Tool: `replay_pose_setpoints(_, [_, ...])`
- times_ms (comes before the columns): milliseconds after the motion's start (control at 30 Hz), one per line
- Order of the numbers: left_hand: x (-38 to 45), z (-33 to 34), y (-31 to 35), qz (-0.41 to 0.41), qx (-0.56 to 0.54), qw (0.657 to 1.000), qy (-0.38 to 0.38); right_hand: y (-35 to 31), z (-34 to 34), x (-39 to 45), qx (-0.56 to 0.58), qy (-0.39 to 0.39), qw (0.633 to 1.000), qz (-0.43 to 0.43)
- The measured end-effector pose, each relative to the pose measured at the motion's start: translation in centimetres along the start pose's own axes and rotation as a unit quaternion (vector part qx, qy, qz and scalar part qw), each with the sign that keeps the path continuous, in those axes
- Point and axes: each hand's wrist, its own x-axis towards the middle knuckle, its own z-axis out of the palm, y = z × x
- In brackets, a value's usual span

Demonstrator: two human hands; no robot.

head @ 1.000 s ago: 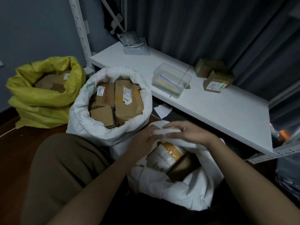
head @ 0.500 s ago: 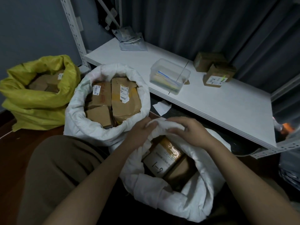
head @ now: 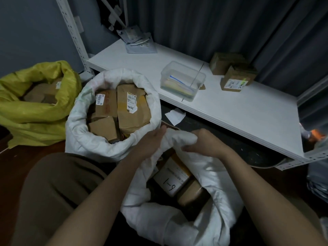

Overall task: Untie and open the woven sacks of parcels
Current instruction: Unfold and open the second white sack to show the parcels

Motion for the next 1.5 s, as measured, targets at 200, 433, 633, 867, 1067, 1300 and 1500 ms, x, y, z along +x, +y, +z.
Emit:
replay_pose_setpoints(200, [0.3,0.1,-1.0,0.312,0.156,0.937,-0.022,0.4,-0.5,0.1,0.212,-0.090,0.973,-0.010])
replay_pose_setpoints(433, [1.1,-0.5,0.0,0.066,-0.117,0.990,-0.035,3.0,0.5,-1.6,0.036,0.156,0.987,-0.012])
replay_pose_setpoints(633, [1.3,0.1,2.2,0.240,0.288,0.926,-0.026,1.0,-0.9,0.4,0.206,-0.060,0.977,-0.017])
replay_pose_setpoints(867, [3.8,-1.7,4.2,0.187,0.333,0.922,-0.055,5.0,-2.6,-1.6,0.141,-0.103,0.983,0.056])
replay_pose_setpoints(1067, [4.3,-3.4,8.3,0.199,0.365,0.908,0.047,2.5,-6.7,-1.7,-0.019,0.179,0.982,0.050])
replay_pose_setpoints(1300, [3.3,-5.0,9.1,0.217,0.310,0.919,0.111,0.0,-11.3,-2.9,-0.319,0.378,0.866,-0.065])
replay_pose_setpoints(1500, [3.3,-5.0,7.6,0.161,0.298,0.941,0.003,2.8,-9.8,-5.0,-0.092,0.217,0.972,0.000])
